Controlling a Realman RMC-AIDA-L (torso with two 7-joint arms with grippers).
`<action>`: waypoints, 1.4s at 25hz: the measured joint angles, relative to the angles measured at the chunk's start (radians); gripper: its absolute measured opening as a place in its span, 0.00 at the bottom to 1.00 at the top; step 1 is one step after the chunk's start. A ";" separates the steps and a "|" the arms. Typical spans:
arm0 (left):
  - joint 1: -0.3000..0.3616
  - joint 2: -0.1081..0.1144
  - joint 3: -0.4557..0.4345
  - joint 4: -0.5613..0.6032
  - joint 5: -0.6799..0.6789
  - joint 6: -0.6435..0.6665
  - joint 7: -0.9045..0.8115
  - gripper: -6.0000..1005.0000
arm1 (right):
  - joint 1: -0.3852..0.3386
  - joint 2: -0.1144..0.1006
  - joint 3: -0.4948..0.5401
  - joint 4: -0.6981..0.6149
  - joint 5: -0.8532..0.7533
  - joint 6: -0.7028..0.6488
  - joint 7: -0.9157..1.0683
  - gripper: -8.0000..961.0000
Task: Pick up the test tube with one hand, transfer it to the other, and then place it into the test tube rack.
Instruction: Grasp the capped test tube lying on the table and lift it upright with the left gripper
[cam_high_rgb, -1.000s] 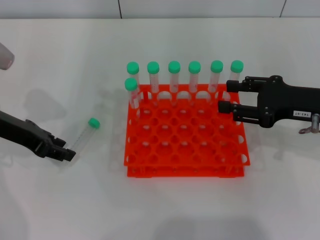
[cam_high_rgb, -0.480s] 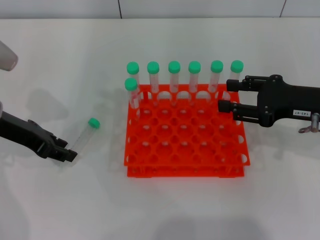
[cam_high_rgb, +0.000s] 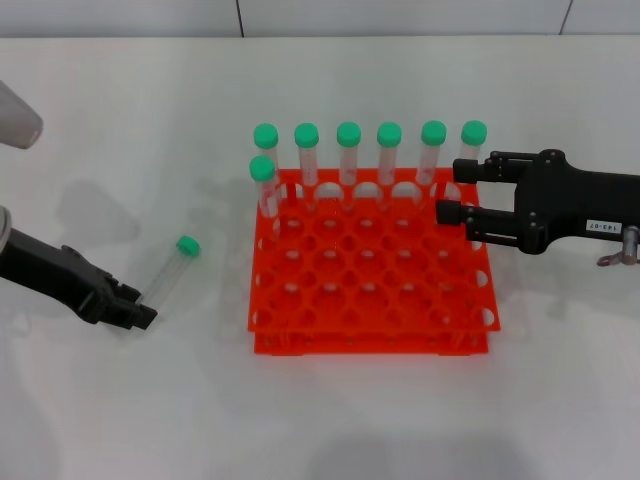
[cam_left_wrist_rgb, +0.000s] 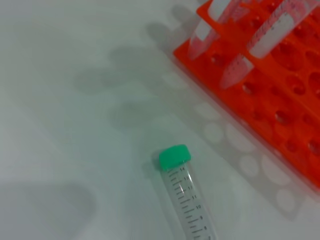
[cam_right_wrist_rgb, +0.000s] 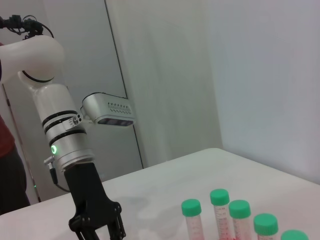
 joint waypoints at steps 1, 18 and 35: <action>0.000 0.000 0.000 0.000 0.000 0.000 0.000 0.41 | 0.000 0.000 0.000 0.000 0.000 0.000 0.000 0.60; 0.002 0.001 0.010 -0.001 -0.001 -0.019 -0.001 0.32 | 0.000 0.000 0.000 -0.001 0.000 0.009 0.000 0.60; 0.002 0.001 0.010 -0.002 0.000 -0.028 0.000 0.27 | 0.000 0.000 0.000 -0.008 0.001 0.011 0.000 0.60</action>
